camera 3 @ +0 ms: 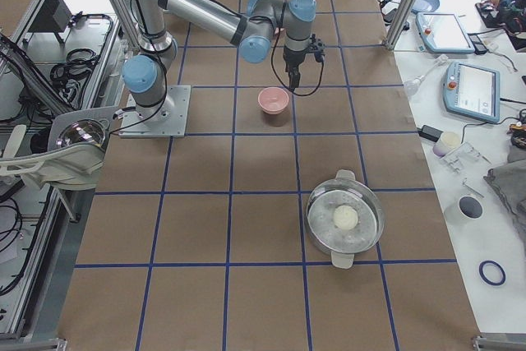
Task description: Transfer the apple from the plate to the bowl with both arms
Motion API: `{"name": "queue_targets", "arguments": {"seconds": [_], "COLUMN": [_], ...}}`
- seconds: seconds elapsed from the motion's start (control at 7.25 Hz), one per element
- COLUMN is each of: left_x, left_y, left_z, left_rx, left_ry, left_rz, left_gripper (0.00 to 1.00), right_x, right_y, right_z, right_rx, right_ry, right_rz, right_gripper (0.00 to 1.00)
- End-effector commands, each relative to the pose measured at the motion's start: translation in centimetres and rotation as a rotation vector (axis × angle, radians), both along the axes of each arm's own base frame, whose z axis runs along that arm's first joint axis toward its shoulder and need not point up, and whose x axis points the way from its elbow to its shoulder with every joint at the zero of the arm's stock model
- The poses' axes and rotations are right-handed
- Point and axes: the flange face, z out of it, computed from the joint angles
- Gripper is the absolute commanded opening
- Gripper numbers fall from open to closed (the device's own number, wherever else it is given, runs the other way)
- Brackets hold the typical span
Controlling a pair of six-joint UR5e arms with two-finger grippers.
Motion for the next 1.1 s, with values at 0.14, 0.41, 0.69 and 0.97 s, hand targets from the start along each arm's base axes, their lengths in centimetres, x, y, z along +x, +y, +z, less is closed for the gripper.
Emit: {"name": "queue_targets", "arguments": {"seconds": [0.14,0.41,0.69,0.97], "left_x": [-0.2,-0.2,-0.4,-0.9], "left_y": [-0.4,-0.5,-1.1,-0.6], "left_z": [-1.1,-3.6,-10.6,-16.2], "left_rx": [0.019,0.046,0.091,0.176], "left_ry": [0.002,0.004,0.009,0.006], "left_rz": [0.009,0.005,0.063,0.156], "left_gripper": [1.00,1.00,1.00,1.00], "right_x": [-1.7,-4.6,-5.0,-5.1], "right_y": [0.1,1.0,0.8,0.7], "right_z": [-2.8,-4.3,-6.9,-8.7], "right_rx": [0.052,0.079,0.126,0.139], "right_ry": [-0.010,-0.036,-0.055,-0.060], "right_rz": [0.018,0.067,0.064,0.066], "right_gripper": [1.00,1.00,1.00,1.00]}}
